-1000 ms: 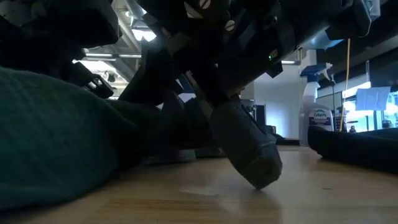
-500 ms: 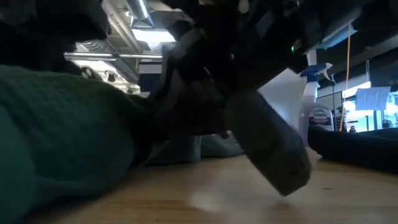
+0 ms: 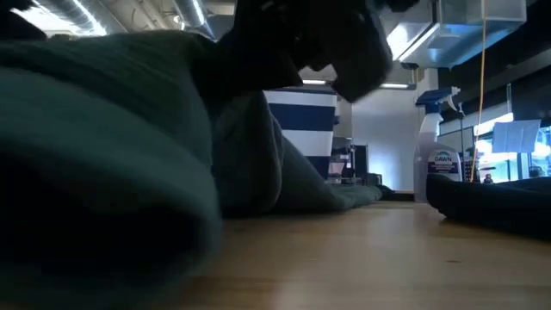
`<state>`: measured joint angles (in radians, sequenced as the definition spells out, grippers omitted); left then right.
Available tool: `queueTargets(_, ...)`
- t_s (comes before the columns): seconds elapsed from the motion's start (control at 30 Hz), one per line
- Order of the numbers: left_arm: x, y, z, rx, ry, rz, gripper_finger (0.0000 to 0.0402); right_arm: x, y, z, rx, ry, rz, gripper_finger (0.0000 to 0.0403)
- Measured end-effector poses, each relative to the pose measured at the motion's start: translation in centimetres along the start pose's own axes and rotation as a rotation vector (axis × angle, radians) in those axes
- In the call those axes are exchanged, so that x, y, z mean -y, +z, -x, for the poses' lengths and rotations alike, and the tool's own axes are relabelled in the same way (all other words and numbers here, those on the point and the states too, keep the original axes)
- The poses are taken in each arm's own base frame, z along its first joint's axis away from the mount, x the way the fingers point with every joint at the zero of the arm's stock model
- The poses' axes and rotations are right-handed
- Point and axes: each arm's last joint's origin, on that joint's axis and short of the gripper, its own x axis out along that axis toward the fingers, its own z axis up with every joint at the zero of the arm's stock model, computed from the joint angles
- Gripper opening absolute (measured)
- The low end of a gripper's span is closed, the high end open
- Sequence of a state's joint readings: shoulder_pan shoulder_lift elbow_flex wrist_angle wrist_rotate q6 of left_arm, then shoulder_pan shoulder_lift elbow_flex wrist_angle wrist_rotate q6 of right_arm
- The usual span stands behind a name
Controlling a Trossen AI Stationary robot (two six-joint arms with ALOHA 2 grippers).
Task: Fold Laundry from Bin
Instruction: Fold the green polo shirt
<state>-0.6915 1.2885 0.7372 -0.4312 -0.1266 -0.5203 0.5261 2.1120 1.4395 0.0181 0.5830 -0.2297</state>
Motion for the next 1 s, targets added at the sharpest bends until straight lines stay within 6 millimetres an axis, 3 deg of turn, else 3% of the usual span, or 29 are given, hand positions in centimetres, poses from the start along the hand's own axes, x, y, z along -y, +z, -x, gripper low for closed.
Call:
queueTargets(0.23, 0.8, -0.5, -0.2, 0.024, 0.046, 0.007, 0.0135, 1.2, -0.6, -0.7, -0.028, 0.106, -0.019, 0.0016)
queueTargets(0.4, 1.3, -0.9, -1.6, 0.028, 0.110, -0.014, 0.0174, 0.9, -1.9, -0.7, -0.136, 0.168, 0.047, 0.0053)
queueTargets(0.67, 1.5, -1.8, -4.4, -0.056, 0.156, -0.013, 0.0196, -0.4, -2.0, 0.1, -0.155, 0.241, 0.100, 0.0191)
queueTargets(0.83, 2.2, -1.6, -4.6, -0.018, 0.107, -0.015, 0.0196, -2.2, -1.6, 1.4, -0.137, 0.216, 0.216, 0.0274)
queueTargets(1.0, 3.4, -2.3, -4.4, -0.017, 0.069, -0.067, 0.0196, -3.7, -1.3, 2.6, -0.122, 0.173, 0.299, 0.0318)
